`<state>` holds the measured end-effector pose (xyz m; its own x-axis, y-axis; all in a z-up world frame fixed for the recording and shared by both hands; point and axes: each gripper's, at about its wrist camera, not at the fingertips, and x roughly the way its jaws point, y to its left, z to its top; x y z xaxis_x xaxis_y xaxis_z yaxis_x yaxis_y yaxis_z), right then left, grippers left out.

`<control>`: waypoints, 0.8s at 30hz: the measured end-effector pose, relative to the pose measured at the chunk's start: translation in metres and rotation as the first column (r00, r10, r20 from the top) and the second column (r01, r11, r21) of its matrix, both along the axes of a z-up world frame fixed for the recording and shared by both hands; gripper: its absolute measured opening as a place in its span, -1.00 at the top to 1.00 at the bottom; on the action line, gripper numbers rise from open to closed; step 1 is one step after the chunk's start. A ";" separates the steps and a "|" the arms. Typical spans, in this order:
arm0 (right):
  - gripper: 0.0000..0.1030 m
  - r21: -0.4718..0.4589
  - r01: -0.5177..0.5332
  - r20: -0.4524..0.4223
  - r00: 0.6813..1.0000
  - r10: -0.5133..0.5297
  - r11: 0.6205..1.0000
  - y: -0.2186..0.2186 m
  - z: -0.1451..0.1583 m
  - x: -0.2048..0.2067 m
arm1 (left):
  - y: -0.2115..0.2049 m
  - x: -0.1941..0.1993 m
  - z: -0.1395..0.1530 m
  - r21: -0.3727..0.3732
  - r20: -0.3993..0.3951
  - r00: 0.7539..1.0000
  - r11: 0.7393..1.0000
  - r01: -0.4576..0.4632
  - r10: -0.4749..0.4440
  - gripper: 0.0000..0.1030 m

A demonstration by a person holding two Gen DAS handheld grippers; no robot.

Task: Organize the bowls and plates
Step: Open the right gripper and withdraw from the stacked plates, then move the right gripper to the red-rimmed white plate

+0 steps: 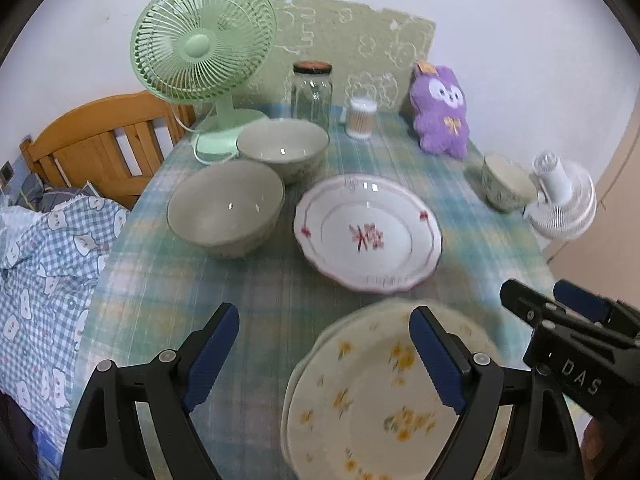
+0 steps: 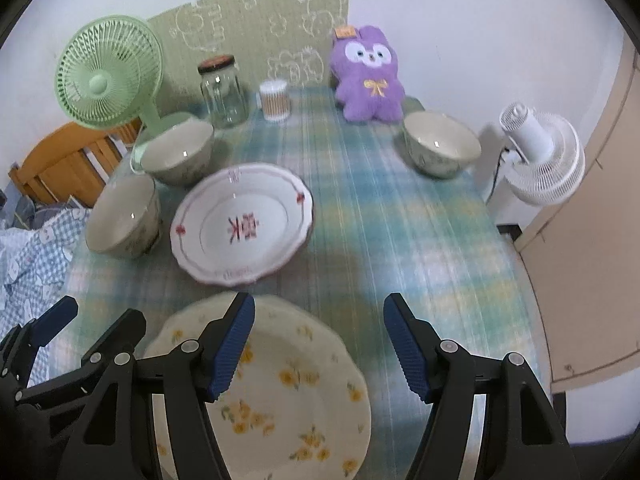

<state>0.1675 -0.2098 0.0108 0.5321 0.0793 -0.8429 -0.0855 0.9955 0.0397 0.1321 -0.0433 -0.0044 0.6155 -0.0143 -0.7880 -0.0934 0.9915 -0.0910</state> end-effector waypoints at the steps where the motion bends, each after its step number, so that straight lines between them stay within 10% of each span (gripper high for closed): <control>1: -0.36 0.004 -0.004 0.002 1.000 0.004 1.000 0.000 0.001 0.004 | 0.000 0.002 0.002 0.003 0.006 1.000 1.000 -0.010 0.010 -0.72; 24: -0.55 0.063 -0.191 0.024 0.982 0.189 0.980 0.000 -0.025 0.130 | -0.021 0.098 -0.021 0.056 -0.065 0.973 0.975 -0.216 0.219 -0.72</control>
